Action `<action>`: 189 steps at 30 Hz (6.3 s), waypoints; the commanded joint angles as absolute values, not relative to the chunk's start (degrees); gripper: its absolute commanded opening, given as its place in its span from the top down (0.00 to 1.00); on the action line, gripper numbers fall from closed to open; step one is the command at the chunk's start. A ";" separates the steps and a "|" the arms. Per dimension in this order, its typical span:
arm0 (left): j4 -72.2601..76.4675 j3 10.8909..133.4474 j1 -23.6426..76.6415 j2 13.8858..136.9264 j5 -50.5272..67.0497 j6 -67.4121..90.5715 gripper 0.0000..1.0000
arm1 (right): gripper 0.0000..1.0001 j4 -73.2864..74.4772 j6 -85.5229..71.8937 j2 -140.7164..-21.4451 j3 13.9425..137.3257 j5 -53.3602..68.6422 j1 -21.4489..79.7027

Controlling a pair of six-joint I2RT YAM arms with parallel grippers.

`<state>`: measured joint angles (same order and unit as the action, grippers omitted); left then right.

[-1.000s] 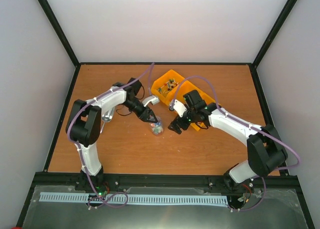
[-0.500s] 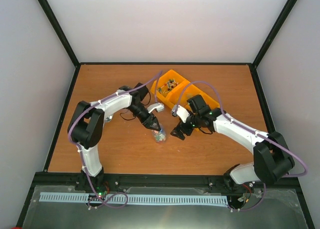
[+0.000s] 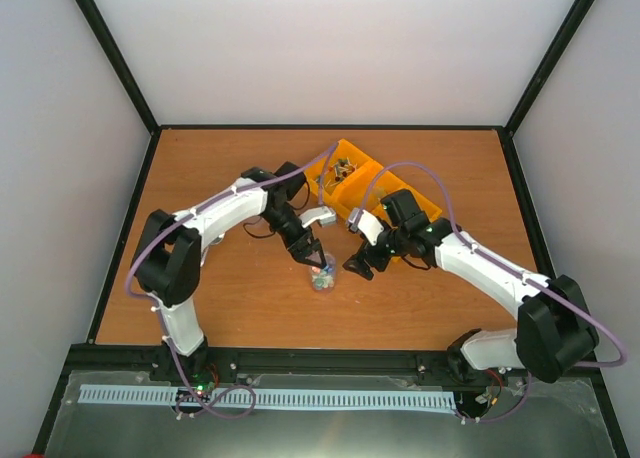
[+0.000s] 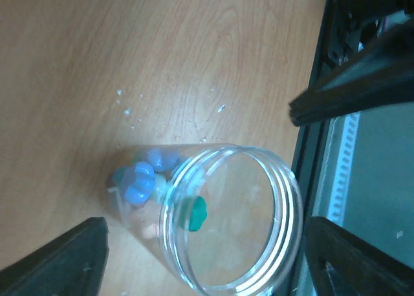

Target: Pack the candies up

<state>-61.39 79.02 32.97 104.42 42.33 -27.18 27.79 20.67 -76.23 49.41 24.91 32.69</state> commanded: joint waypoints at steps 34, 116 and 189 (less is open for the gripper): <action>-48.40 82.61 13.43 109.22 3.44 -33.22 0.16 | 0.00 29.84 32.98 -65.25 51.51 32.94 31.84; -85.73 101.58 25.84 102.43 49.16 -21.63 0.99 | 0.62 34.59 90.54 -73.84 71.07 -2.59 56.76; -40.05 73.26 38.16 74.53 17.33 -45.52 0.00 | 0.97 7.58 -27.70 -90.53 64.20 63.22 22.57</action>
<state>-45.34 73.43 35.29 73.76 20.49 -43.44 12.97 -25.06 -94.39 64.93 61.56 20.56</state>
